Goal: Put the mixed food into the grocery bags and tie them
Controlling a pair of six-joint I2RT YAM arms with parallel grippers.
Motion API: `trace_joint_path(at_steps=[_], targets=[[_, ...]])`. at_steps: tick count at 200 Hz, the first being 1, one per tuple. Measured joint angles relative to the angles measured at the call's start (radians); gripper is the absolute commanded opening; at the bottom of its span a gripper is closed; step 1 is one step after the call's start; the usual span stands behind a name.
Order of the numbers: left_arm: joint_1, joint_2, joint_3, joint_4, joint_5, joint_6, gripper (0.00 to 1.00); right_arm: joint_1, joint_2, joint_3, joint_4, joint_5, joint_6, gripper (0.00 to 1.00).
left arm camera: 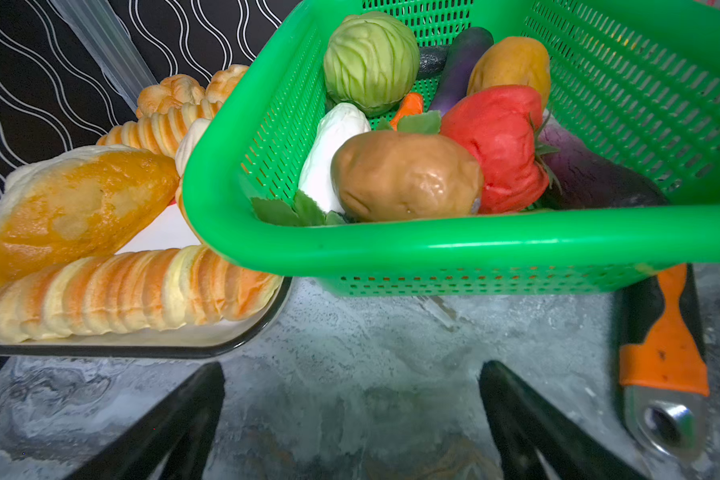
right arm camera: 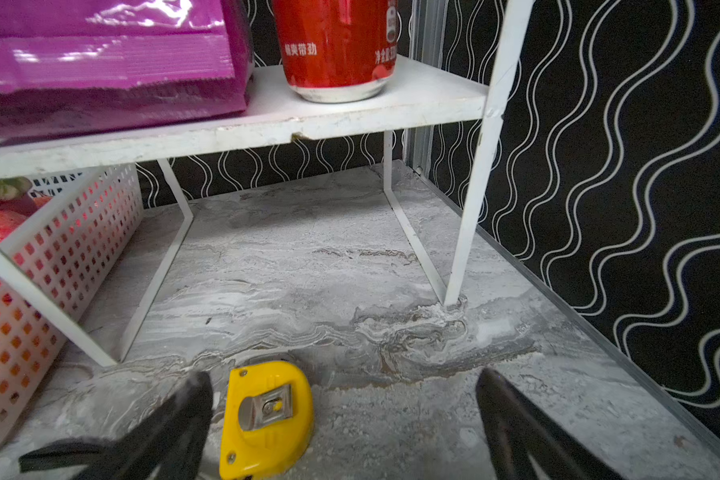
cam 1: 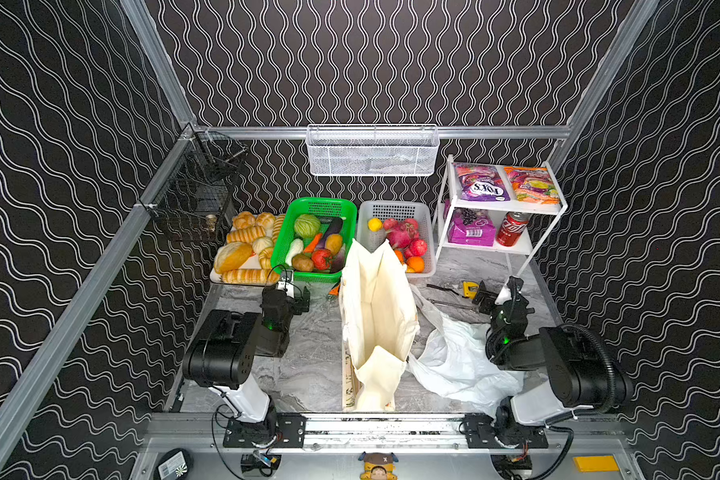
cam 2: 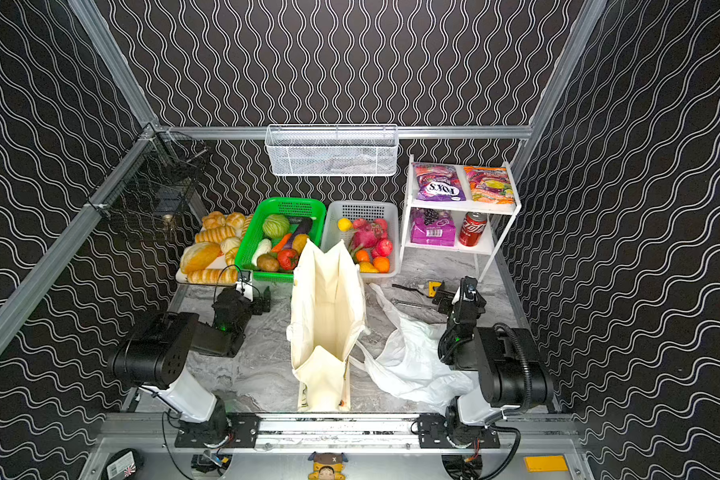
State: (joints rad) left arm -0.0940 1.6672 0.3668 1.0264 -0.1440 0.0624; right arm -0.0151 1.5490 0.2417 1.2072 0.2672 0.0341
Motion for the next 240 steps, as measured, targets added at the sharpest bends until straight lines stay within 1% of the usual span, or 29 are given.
trace_joint_path(at_steps=[194,226,240], targets=[[0.002,0.0,-0.002,0.0,0.002,0.0,0.99,0.0,0.0,0.0,0.0,0.0,0.0,1.0],[0.002,-0.009,-0.067,0.061,0.014,0.004,0.99,0.0,-0.005,-0.032,0.015,-0.027,-0.006,1.0],[0.002,-0.035,-0.103,0.083,0.01,0.004,0.99,0.0,-0.027,-0.047,0.019,-0.047,-0.015,1.0]])
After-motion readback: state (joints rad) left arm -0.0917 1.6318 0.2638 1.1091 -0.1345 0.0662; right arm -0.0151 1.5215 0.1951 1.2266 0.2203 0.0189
